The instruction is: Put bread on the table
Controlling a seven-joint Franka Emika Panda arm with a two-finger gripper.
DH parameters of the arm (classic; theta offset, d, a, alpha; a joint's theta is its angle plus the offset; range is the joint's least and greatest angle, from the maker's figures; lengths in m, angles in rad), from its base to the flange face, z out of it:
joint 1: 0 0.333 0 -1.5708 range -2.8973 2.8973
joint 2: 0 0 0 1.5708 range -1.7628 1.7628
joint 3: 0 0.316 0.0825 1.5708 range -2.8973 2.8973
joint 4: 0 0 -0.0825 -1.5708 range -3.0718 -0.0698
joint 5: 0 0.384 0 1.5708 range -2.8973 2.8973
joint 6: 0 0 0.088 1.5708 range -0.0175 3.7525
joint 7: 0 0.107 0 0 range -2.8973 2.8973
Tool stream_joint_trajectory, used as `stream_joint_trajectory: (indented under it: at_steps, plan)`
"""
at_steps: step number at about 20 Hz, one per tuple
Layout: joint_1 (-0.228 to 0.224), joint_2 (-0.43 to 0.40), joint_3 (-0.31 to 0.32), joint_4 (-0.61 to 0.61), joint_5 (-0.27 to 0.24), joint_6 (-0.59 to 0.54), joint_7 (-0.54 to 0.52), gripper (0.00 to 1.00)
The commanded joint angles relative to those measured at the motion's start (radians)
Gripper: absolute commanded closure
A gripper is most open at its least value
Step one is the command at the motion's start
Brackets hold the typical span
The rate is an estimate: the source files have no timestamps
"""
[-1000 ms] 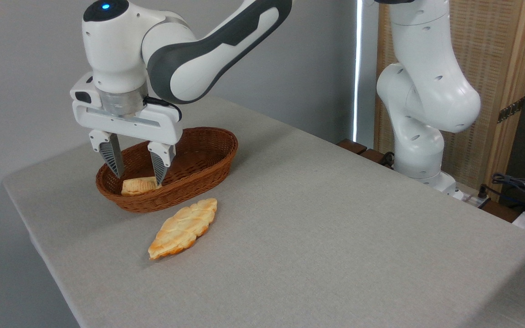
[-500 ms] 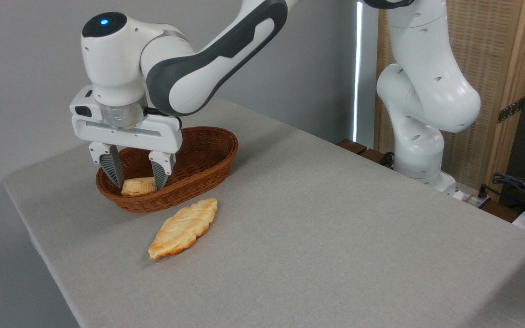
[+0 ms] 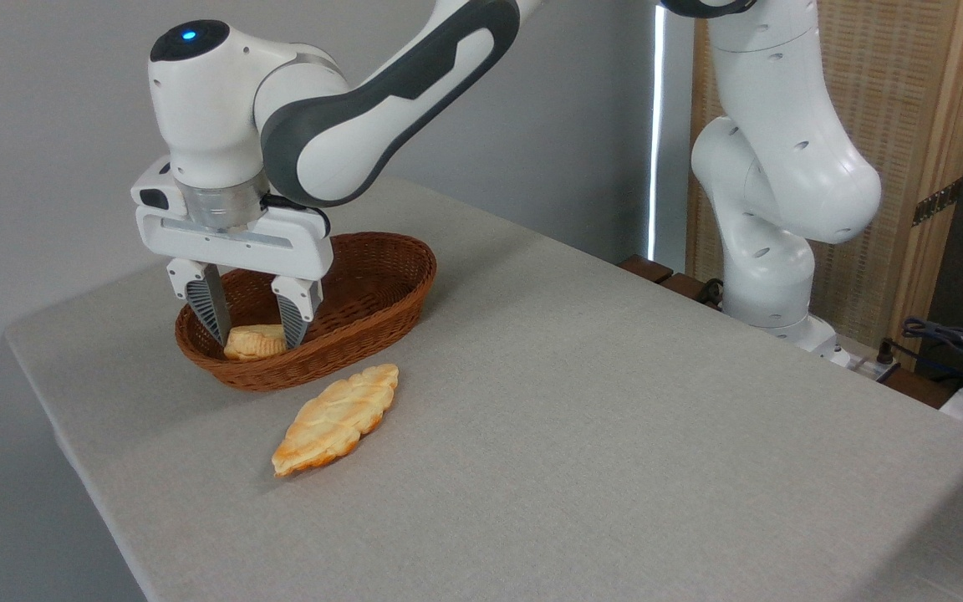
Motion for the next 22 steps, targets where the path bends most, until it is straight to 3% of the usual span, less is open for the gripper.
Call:
stream_joint_trajectory:
  at_steps: [1, 9, 16, 22]
  plan:
    - [0.001, 0.011, 0.000, 0.001, 0.017, 0.022, 0.023, 0.56]
    - [0.001, 0.011, -0.001, 0.003, 0.015, 0.022, 0.021, 0.55]
    - [0.001, 0.000, -0.055, 0.011, 0.008, 0.021, 0.003, 0.55]
    - [0.001, -0.024, -0.058, 0.020, 0.006, 0.018, -0.011, 0.52]
